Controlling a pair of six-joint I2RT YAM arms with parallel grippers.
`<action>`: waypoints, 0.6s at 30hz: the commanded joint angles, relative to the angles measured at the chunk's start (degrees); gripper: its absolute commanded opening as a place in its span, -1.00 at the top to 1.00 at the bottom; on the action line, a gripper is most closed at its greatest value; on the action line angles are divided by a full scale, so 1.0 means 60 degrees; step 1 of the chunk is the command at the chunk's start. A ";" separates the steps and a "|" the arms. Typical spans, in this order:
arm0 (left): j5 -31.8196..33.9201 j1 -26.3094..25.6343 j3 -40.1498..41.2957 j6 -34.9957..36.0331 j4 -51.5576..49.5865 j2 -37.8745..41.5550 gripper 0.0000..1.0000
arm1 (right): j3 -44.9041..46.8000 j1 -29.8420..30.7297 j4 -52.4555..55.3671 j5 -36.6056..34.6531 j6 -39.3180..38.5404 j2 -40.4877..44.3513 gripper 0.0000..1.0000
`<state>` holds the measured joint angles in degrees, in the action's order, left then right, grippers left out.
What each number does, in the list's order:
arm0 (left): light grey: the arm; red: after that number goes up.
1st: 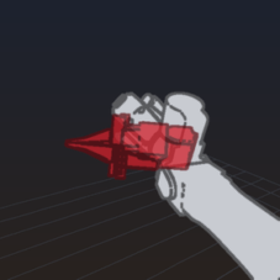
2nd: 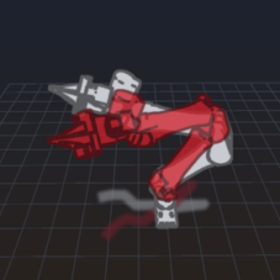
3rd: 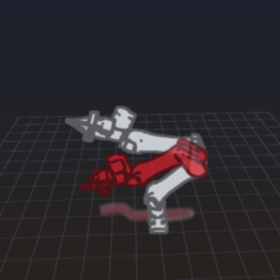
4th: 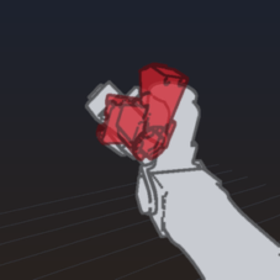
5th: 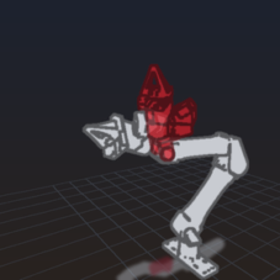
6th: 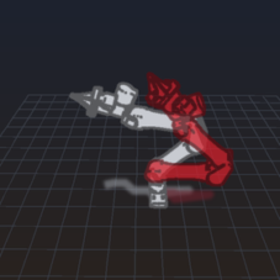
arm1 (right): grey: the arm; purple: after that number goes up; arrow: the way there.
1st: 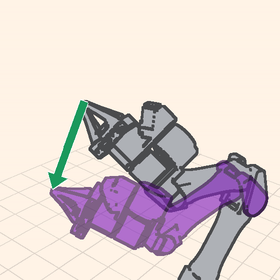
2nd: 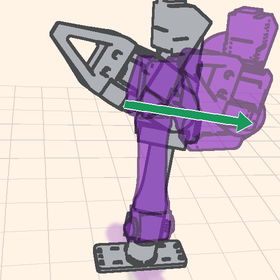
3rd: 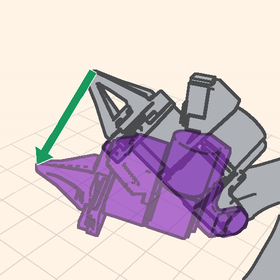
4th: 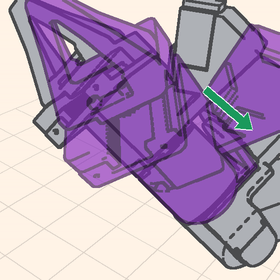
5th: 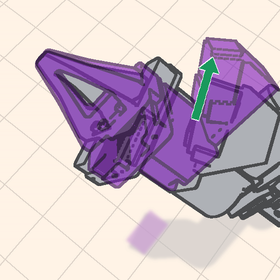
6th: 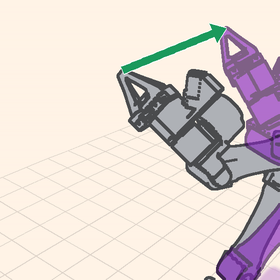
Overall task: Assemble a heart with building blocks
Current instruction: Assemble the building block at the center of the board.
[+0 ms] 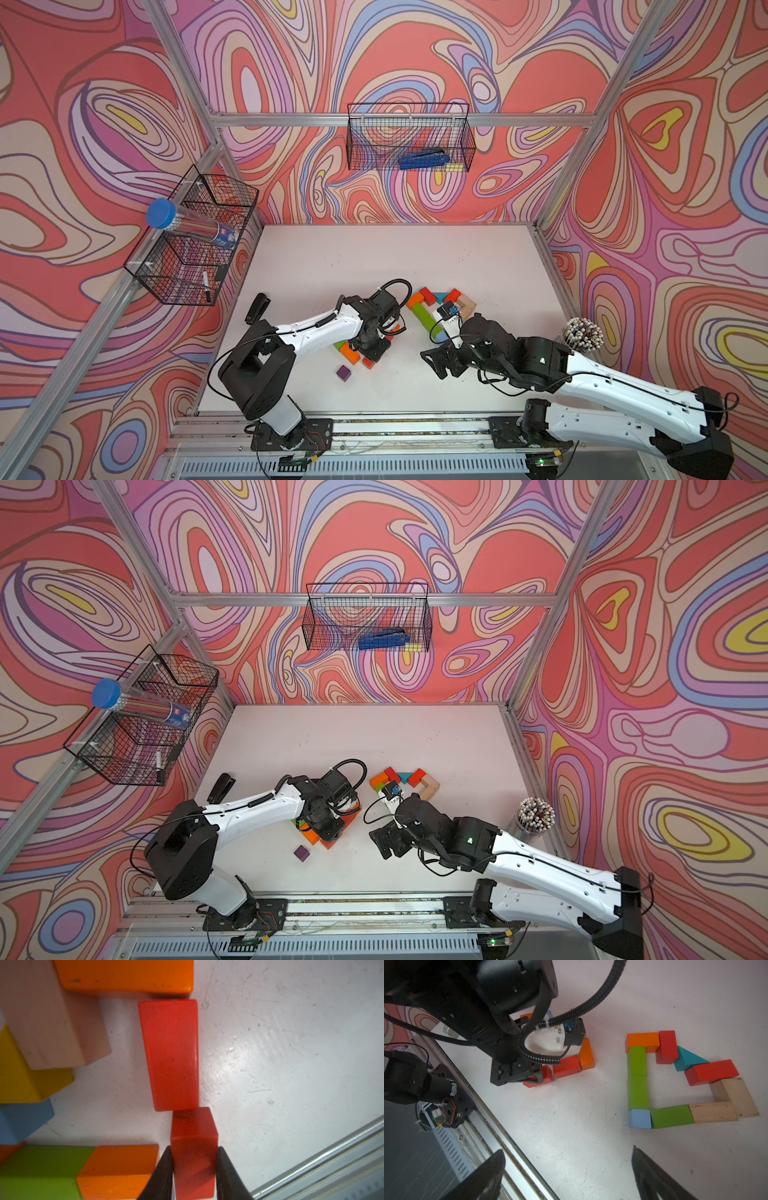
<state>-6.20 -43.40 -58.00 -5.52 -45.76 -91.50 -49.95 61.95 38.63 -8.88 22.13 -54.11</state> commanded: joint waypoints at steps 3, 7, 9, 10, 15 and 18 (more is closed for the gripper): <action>-0.0076 0.0161 -0.0232 0.0252 -0.0208 -0.0243 0.39 | 0.0078 -0.0024 0.0081 -0.0113 -0.0004 0.0068 -0.91; -0.0087 0.0252 -0.0250 0.0277 -0.0196 -0.0317 0.39 | 0.0074 -0.0028 0.0082 -0.0092 0.0001 0.0068 -0.91; -0.0134 0.0267 -0.0264 0.0314 -0.0158 -0.0357 0.38 | 0.0077 -0.0028 0.0088 -0.0112 -0.0010 0.0058 -0.91; -0.0134 0.0273 -0.0279 0.0315 -0.0166 -0.0378 0.38 | 0.0078 -0.0028 0.0080 -0.0107 -0.0005 0.0065 -0.91; -0.0173 0.0311 -0.0309 0.0341 -0.0122 -0.0478 0.38 | 0.0093 -0.0028 0.0080 -0.0115 -0.0005 0.0068 -0.91; -0.0191 0.0319 -0.0309 0.0349 -0.0095 -0.0508 0.37 | 0.0093 -0.0028 0.0066 -0.0128 0.0001 0.0068 -0.91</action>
<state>-6.63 -41.89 -58.52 -4.49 -45.60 -93.86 -49.91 61.95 38.63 -8.91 22.13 -54.11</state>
